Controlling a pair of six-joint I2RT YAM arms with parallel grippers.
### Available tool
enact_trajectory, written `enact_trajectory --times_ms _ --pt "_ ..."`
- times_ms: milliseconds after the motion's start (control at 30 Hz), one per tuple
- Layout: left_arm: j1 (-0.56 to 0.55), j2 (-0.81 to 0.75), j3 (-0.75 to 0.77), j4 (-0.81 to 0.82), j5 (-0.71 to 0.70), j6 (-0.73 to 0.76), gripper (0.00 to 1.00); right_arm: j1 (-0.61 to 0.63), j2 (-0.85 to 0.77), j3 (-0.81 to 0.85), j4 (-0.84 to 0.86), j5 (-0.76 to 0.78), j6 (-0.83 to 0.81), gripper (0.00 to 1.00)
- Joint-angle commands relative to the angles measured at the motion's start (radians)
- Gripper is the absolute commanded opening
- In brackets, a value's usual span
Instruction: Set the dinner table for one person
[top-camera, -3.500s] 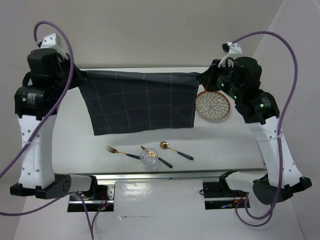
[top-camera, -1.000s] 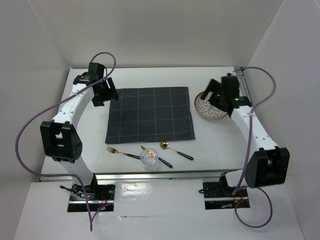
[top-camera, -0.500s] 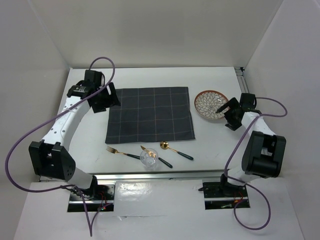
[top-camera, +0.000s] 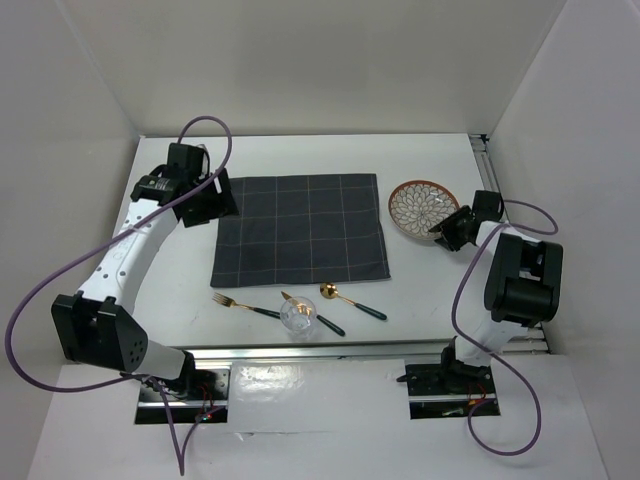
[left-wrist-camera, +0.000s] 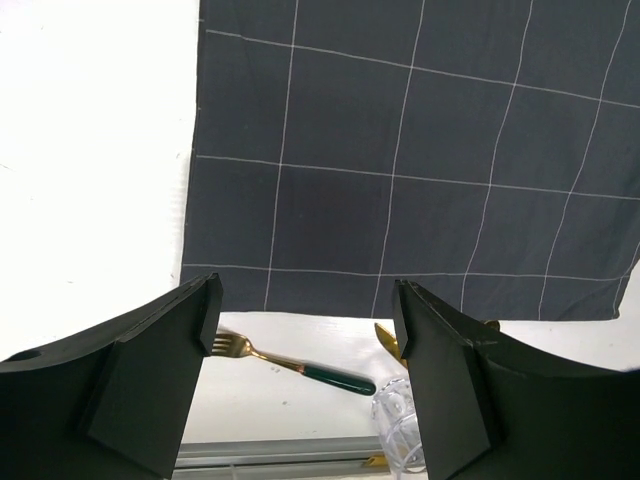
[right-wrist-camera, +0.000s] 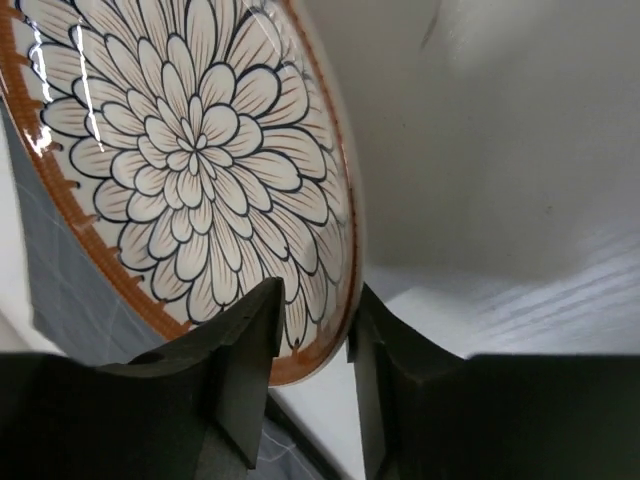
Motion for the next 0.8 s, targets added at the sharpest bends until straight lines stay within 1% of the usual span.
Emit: enact_trajectory --times_ms 0,67,100,233,433,467,567,700,767 --pt "-0.001 -0.024 -0.005 0.009 -0.004 0.033 0.86 0.000 0.000 -0.009 0.097 -0.008 0.033 0.40" --pt "-0.001 -0.015 0.004 0.009 -0.004 0.033 0.86 0.000 0.000 -0.009 0.097 -0.008 0.033 0.30" --pt "-0.001 -0.015 0.004 0.009 -0.004 0.033 0.86 0.000 0.000 0.000 0.097 0.001 0.033 0.18" --pt "-0.001 -0.015 0.013 0.009 -0.004 0.033 0.85 0.000 -0.020 0.020 0.074 0.011 0.033 0.00" --pt "-0.001 0.003 0.024 0.000 -0.004 0.033 0.85 -0.010 -0.095 0.071 0.000 0.021 -0.019 0.00" --pt "-0.001 0.003 0.024 0.000 -0.004 0.033 0.84 -0.010 -0.130 0.071 0.000 -0.006 -0.019 0.00" --pt "-0.001 0.003 0.024 0.000 -0.004 0.033 0.84 -0.010 -0.193 0.094 -0.009 -0.032 -0.068 0.00" --pt "-0.001 -0.007 0.010 0.019 0.016 0.024 0.84 -0.010 -0.255 0.129 -0.030 -0.078 -0.102 0.00" --pt "-0.001 -0.007 0.010 0.019 0.016 0.024 0.84 -0.010 -0.255 0.167 -0.046 -0.101 -0.114 0.00"
